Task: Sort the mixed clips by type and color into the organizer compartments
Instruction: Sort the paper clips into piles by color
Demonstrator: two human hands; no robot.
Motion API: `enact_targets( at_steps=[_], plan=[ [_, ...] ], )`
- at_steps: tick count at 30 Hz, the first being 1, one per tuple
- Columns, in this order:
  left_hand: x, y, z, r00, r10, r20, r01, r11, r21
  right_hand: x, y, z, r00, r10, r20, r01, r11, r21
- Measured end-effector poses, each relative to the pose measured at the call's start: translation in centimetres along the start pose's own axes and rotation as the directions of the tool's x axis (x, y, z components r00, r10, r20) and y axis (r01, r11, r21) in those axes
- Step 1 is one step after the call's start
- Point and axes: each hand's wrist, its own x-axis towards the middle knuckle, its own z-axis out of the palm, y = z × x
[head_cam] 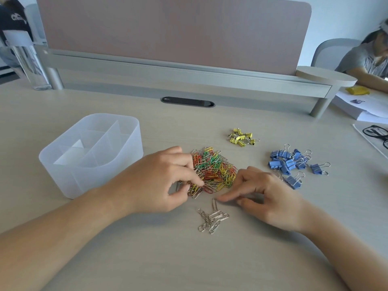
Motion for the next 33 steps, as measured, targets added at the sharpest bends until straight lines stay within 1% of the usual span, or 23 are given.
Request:
enact_targets(
  at_steps=[3,8,11,13,15,17,21,29,33],
  plan=[
    [-0.2,0.0,-0.2,0.998,0.009,0.061,-0.011,0.999,0.031,0.0,-0.2,0.0,1.000,0.006,0.031,-0.007,0.999,0.036],
    [-0.2,0.1,-0.1,0.993,0.047,0.105,-0.052,0.998,0.046,0.1,0.4,0.1,1.000,0.021,-0.018,-0.021,1.000,-0.017],
    [-0.2,0.3,-0.1,0.991,0.079,0.112,-0.081,0.997,0.009,0.2,0.7,0.1,0.998,0.055,-0.041,-0.057,0.997,-0.052],
    [-0.1,0.5,0.1,0.988,0.096,0.119,-0.091,0.995,-0.044,0.2,0.7,0.1,0.997,0.052,-0.056,-0.056,0.996,-0.063],
    [-0.2,0.6,0.4,0.989,0.092,0.120,-0.077,0.990,-0.118,0.2,0.5,0.0,0.997,0.046,-0.064,-0.050,0.997,-0.064],
    [-0.2,0.5,0.5,0.993,0.062,0.104,-0.045,0.987,-0.157,0.2,0.3,0.1,0.997,0.038,-0.065,-0.043,0.996,-0.081],
    [-0.2,0.0,0.5,0.997,0.001,0.075,0.009,0.992,-0.125,0.3,-0.1,0.4,0.999,0.020,-0.036,-0.024,0.993,-0.118],
    [-0.2,0.2,0.2,0.995,0.036,0.098,-0.025,0.994,-0.111,0.2,-1.0,0.5,0.996,-0.093,-0.011,0.093,0.995,-0.023],
    [-0.2,0.2,-0.1,0.991,0.051,0.126,-0.041,0.996,-0.081,0.3,-0.8,0.6,0.995,-0.091,0.028,0.093,0.993,-0.067]
  ],
)
